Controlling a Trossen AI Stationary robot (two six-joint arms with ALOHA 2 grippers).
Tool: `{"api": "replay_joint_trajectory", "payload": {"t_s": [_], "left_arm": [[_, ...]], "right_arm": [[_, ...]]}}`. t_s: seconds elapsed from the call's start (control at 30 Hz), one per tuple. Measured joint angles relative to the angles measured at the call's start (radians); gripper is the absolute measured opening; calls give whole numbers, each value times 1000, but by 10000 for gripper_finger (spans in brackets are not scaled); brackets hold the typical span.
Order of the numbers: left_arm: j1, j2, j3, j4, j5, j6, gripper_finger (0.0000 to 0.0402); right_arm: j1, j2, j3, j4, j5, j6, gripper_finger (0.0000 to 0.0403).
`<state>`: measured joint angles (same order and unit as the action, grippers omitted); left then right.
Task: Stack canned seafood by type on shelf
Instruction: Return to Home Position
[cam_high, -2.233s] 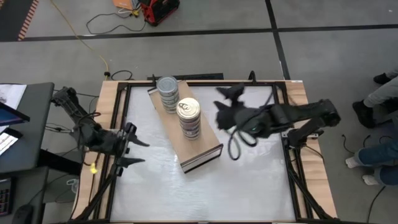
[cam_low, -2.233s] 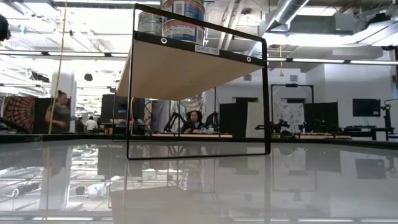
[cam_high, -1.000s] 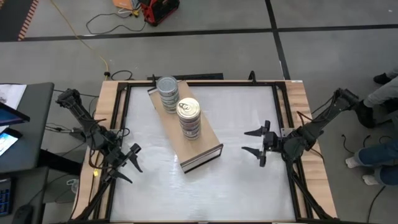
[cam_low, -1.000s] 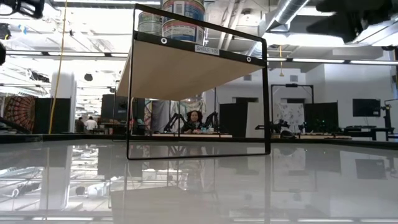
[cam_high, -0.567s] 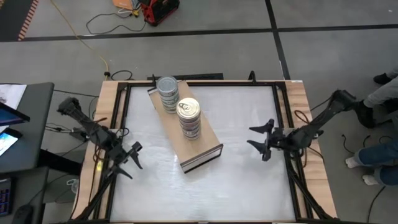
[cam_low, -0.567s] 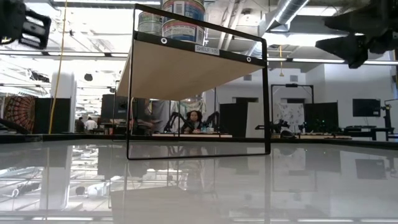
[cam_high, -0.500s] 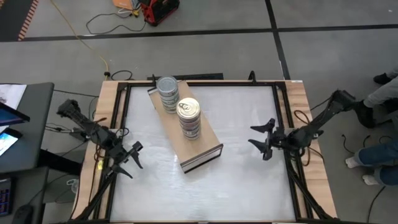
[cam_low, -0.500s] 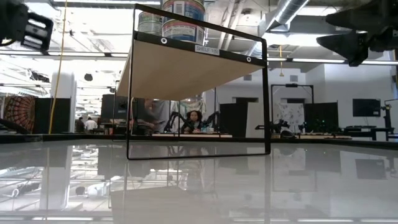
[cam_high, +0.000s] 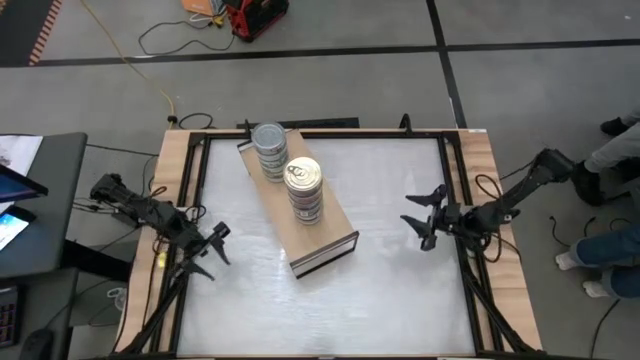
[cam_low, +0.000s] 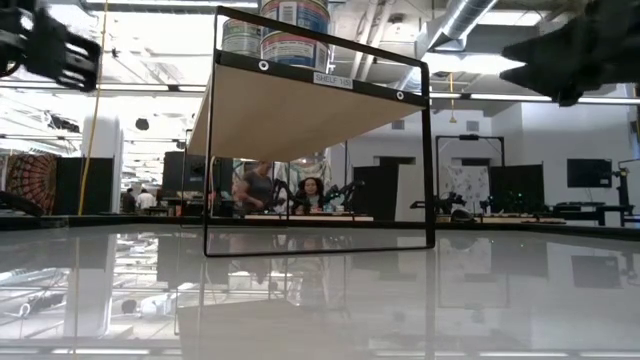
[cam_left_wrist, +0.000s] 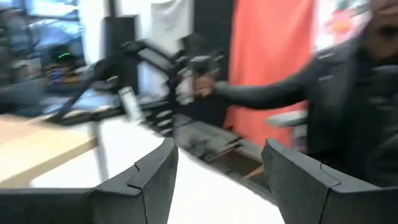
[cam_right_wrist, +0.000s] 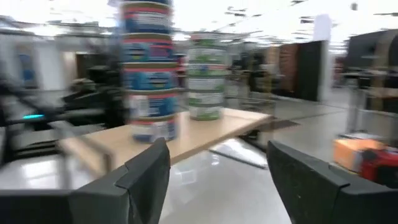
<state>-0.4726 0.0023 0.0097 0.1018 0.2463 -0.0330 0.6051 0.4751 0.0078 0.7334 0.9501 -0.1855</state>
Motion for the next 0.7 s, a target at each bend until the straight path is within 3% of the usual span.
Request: {"api": "replay_joint_trajectory", "payload": {"t_s": [0.13,0.27,0.43,0.7], "left_arm": [[34,3,-1,-47,-127,19,224],[58,4,-2,-57,-336,40,224],[73,5,-2,-26,-544,94,224],[73,5,-2,-22,-585,145,224]], "right_arm": [[-98,0,0,36,44,8,286],[-172,0,0,52,66,106,286],[-219,2,-1,20,65,99,286],[-234,2,-1,-67,64,99,286]]}}
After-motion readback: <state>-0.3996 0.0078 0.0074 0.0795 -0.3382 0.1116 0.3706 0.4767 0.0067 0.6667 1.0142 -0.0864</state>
